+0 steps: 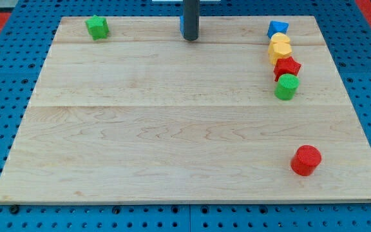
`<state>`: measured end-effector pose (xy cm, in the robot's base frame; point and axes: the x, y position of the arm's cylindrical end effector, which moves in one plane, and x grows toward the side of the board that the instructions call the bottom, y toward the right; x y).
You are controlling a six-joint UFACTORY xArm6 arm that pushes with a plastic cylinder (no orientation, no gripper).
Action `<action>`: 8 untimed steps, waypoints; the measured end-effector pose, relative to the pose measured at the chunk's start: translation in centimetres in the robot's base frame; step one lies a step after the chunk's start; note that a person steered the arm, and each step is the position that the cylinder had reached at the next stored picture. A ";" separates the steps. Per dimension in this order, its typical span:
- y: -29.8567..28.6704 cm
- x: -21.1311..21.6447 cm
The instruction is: Slightly move the blue cube right side of the green star
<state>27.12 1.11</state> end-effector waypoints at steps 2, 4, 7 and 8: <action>7.2 -5.2; -2.0 -5.1; -0.9 -4.6; -0.8 -4.6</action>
<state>22.49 0.28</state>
